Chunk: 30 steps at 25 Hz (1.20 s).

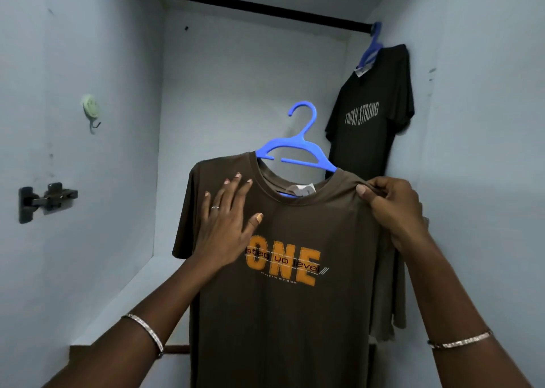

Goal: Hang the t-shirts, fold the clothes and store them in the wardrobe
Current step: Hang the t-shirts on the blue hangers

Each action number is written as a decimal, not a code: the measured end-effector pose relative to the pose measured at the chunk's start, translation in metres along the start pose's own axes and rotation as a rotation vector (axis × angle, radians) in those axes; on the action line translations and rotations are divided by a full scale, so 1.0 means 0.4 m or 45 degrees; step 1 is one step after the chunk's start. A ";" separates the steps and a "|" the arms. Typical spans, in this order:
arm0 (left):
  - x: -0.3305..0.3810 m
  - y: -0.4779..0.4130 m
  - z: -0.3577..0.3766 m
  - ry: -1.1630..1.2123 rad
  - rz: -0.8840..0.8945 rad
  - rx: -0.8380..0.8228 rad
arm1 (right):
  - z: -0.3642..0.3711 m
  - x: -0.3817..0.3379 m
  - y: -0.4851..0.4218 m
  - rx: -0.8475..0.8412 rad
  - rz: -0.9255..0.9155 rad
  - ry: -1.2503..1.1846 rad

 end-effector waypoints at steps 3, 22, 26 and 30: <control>-0.016 -0.136 0.040 0.046 0.030 -0.025 | 0.012 -0.009 -0.132 0.063 -0.005 -0.005; -0.144 -0.858 0.037 0.365 0.388 0.194 | -0.155 -0.159 -0.816 0.638 -0.069 0.478; -0.111 -0.936 0.049 0.384 0.399 0.207 | -0.202 -0.168 -0.921 0.700 0.024 0.485; -0.061 -1.003 0.050 0.350 0.417 0.250 | -0.230 -0.208 -1.011 0.768 0.029 0.557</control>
Point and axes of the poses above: each hand's wrist, its own y-axis away from the middle knuckle, its own z-axis out of the palm, x = y × z, the point moved 4 cm from there along -y, towards the middle knuckle, and after that the axes turned 12 degrees about -x, right-handed, at the moved point
